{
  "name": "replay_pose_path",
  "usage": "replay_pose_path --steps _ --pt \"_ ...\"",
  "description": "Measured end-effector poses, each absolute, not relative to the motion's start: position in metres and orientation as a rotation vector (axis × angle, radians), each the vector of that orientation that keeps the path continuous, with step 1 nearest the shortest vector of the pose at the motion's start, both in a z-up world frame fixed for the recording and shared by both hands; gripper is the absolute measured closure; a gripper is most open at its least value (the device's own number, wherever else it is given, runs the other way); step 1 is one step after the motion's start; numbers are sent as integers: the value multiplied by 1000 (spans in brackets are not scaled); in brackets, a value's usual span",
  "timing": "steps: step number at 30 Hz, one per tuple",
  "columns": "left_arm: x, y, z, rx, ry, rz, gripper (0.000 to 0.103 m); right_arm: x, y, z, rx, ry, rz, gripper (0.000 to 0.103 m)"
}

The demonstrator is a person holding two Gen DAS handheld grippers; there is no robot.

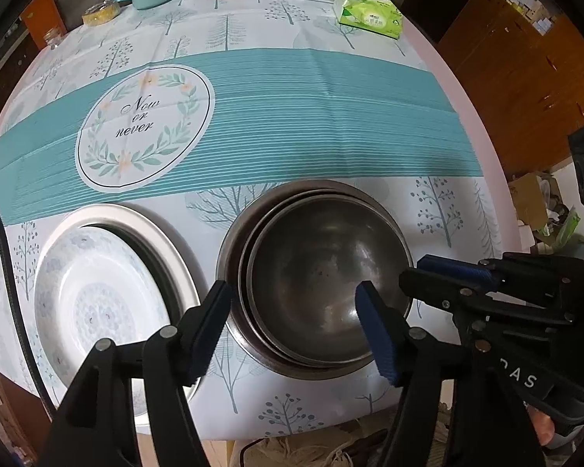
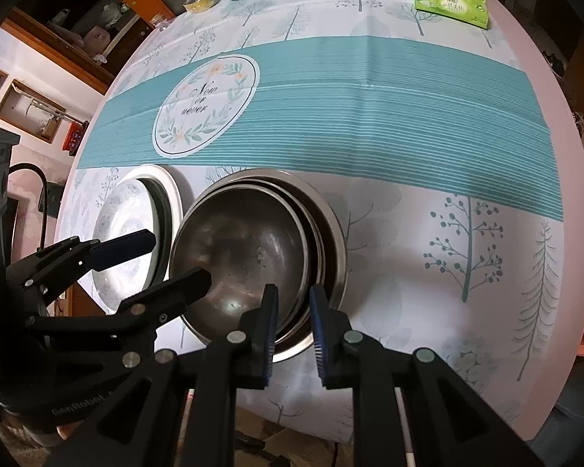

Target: Organize plates and bowls

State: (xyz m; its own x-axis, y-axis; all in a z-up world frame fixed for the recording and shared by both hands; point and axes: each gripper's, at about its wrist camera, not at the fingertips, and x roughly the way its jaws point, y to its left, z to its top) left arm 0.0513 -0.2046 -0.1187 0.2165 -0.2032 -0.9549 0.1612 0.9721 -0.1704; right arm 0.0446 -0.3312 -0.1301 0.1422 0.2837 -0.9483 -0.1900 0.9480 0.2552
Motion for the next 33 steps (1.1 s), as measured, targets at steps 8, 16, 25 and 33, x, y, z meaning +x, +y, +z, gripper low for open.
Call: replay_pose_path --steps 8,16,25,33 --pt "51 -202 -114 -42 1315 -257 34 44 -332 -128 94 1378 337 86" --pt "55 -184 -100 -115 1278 -271 24 47 -340 -115 153 1328 324 70" --pt "65 -163 -94 -203 1272 -351 22 47 -350 -93 222 1232 366 42" --pt "64 -153 -105 -227 1304 -408 22 47 -354 -103 218 1239 386 39"
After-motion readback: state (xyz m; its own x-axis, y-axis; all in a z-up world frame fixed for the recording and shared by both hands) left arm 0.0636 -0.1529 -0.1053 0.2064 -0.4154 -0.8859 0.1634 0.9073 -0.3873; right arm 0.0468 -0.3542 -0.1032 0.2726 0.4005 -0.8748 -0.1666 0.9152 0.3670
